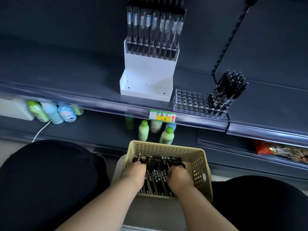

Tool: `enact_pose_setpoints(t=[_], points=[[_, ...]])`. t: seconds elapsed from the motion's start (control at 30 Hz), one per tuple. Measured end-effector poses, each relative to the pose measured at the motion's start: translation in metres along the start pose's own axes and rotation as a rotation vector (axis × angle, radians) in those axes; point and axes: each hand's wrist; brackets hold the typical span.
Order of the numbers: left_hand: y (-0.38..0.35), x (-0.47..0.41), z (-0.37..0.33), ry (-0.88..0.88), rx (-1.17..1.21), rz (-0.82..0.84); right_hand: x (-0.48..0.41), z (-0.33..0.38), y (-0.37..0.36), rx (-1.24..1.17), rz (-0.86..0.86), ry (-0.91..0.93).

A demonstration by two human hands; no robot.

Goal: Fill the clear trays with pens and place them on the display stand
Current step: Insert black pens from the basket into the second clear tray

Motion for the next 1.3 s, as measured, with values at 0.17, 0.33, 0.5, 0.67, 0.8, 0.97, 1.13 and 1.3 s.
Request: enact_pose_setpoints(t=[0.17, 0.33, 0.5, 0.67, 0.8, 0.97, 1.13, 1.3], points=[[-0.005, -0.021, -0.004, 0.033, -0.002, 0.069, -0.02, -0.003, 0.003, -0.047, -0.032, -0.133], [-0.015, -0.043, -0.007, 0.088, 0.007, 0.11, -0.034, -0.006, -0.001, -0.047, -0.018, -0.203], [-0.027, -0.061, -0.015, 0.178, 0.059, 0.089, -0.044, -0.007, -0.005, -0.063, 0.015, -0.199], [-0.033, -0.073, -0.016, 0.255, 0.197, 0.066, -0.048, -0.007, -0.006, -0.076, 0.011, -0.18], [-0.03, -0.071, -0.015, 0.287, 0.384, 0.065, -0.044, -0.008, -0.004, -0.068, -0.032, -0.138], [-0.029, -0.061, -0.012, 0.243, 0.636, 0.065, -0.028, -0.004, 0.003, -0.121, -0.164, -0.05], [-0.02, -0.038, -0.017, 0.166, 0.817, -0.106, -0.003, 0.001, 0.015, -0.259, -0.318, 0.045], [-0.007, -0.013, -0.026, 0.06, 1.108, -0.259, 0.022, 0.004, 0.038, -0.511, -0.426, 0.097]])
Point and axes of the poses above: each hand's wrist, its own x-axis away from the middle knuckle, its own y-axis out of the back of the hand, z = x × y, and after that the axes turned 6 degrees about z, right-handed
